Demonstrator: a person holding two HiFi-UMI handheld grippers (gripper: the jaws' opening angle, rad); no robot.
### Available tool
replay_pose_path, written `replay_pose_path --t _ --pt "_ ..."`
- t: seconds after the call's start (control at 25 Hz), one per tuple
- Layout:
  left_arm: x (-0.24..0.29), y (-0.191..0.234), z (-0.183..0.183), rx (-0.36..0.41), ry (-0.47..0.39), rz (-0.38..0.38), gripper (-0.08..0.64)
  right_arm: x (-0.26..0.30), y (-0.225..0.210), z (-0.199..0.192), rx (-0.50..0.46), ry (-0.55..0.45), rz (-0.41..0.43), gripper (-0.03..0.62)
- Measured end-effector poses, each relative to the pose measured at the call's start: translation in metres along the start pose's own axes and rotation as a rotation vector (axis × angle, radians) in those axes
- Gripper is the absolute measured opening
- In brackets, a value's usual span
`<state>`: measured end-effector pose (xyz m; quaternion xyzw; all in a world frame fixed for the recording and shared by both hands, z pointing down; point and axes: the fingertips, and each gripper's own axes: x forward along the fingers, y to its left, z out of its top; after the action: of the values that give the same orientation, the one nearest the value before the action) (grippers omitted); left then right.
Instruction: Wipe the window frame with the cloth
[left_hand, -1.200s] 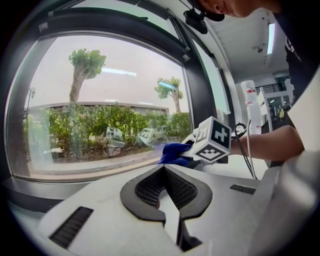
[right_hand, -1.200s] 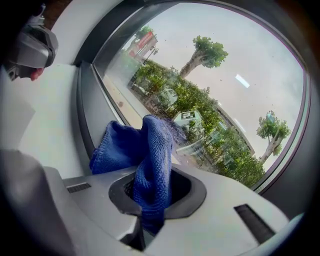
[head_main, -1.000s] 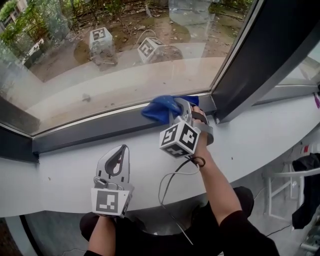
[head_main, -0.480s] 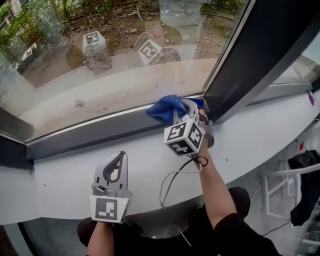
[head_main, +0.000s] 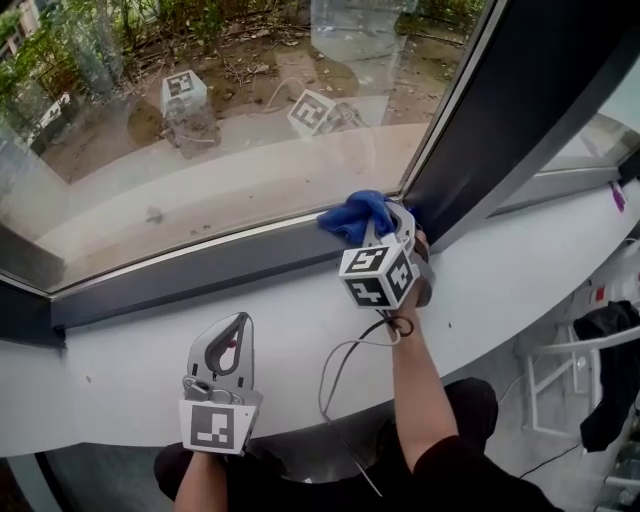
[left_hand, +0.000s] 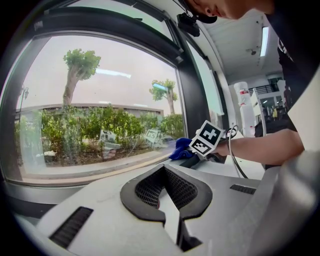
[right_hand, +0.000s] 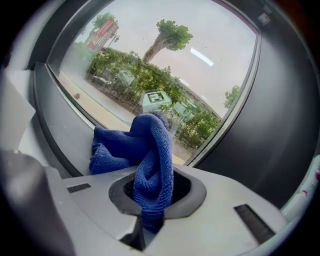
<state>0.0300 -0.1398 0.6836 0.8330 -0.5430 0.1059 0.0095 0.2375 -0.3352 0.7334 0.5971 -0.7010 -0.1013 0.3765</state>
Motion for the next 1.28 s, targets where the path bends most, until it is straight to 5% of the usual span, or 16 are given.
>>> replay_pose_path --t 0.16,0.28,0.56,0.68,0.92,1.28 --pt "0.0 -0.001 -0.001 -0.006 -0.002 -0.002 0.005 0.001 -0.009 -0.006 0.088 0.036 -0.089 0.035" --pt "-0.001 0.0 -0.002 -0.015 0.0 -0.002 0.005 0.0 -0.016 -0.006 0.261 0.026 -0.104 0.037" --pt "0.0 -0.001 -0.001 -0.022 0.003 -0.012 0.005 -0.009 -0.037 -0.024 1.118 -0.052 -0.103 0.035" --pt "-0.001 0.001 0.0 -0.038 0.004 -0.004 0.005 -0.009 -0.047 -0.035 1.341 -0.061 -0.136 0.035" --pt "0.0 0.001 -0.001 -0.024 0.004 -0.012 0.005 -0.009 -0.051 -0.038 1.423 -0.071 -0.143 0.035" --pt "0.002 -0.003 -0.004 -0.009 0.011 -0.015 0.005 -0.006 -0.067 -0.018 1.403 -0.123 -0.109 0.035"
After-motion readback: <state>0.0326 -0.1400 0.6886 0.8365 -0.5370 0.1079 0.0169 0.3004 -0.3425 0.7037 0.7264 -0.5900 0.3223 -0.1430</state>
